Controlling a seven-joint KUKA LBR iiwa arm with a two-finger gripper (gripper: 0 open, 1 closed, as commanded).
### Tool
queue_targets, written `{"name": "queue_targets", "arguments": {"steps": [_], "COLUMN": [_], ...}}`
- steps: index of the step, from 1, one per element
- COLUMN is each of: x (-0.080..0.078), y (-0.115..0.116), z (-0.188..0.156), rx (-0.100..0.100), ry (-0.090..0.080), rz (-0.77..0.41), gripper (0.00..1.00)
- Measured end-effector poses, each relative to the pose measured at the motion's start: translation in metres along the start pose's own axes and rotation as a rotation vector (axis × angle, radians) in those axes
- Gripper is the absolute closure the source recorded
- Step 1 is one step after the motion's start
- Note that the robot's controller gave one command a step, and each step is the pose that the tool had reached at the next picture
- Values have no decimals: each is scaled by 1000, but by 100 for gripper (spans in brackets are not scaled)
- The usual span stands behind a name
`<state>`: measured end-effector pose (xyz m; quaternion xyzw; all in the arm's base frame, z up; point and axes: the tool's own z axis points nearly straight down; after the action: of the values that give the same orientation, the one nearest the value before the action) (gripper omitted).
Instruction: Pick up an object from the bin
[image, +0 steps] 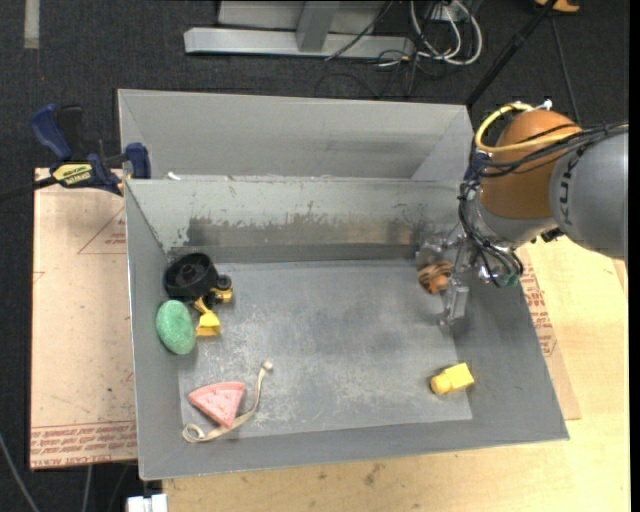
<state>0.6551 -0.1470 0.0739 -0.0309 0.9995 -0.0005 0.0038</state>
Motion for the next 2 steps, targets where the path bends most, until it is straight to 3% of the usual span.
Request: {"name": "queue_targets", "arguments": {"steps": [2], "x": [-1], "y": [-1], "z": [1], "rx": [-1], "ry": [0], "rz": [19], "gripper": [0]}}
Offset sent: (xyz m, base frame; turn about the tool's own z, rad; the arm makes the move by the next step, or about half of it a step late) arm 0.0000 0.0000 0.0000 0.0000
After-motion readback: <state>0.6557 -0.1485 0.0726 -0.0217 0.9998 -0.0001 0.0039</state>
